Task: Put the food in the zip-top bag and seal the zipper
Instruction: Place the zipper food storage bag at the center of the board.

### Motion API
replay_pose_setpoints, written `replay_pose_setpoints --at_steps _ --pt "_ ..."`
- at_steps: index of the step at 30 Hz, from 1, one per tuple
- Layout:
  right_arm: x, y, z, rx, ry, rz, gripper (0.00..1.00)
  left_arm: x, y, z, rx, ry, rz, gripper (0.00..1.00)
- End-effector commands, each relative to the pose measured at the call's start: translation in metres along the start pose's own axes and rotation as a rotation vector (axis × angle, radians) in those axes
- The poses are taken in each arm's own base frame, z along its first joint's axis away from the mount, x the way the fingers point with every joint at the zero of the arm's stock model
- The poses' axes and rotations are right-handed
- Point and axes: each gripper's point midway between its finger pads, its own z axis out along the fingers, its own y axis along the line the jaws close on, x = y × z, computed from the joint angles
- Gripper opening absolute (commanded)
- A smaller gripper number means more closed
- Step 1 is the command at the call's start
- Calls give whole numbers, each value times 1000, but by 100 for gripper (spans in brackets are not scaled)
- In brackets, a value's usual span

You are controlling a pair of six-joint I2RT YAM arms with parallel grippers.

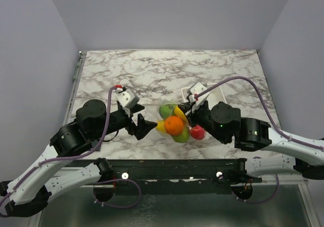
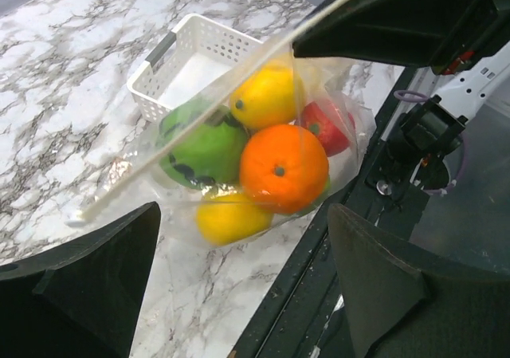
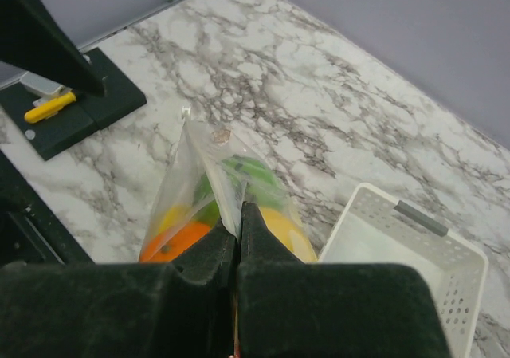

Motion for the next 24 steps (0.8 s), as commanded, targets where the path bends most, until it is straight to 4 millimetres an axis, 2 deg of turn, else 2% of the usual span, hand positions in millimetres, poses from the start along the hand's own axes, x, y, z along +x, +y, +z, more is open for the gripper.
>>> replay_pose_setpoints --at_steps 1,9,17,21,24 --pt "-12 21 -13 -158 -11 66 0 -5 -6 4 41 2 42 88" --pt "-11 42 -30 -317 1 100 1 -2 -19 14 132 21 87 95" --pt "-17 63 -43 -459 -28 117 1 9 -23 28 173 53 101 95" --pt "-21 66 -46 -487 -49 130 1 17 -36 29 263 82 97 94" --pt "-25 67 -49 -502 -66 143 1 27 -42 28 303 104 94 89"
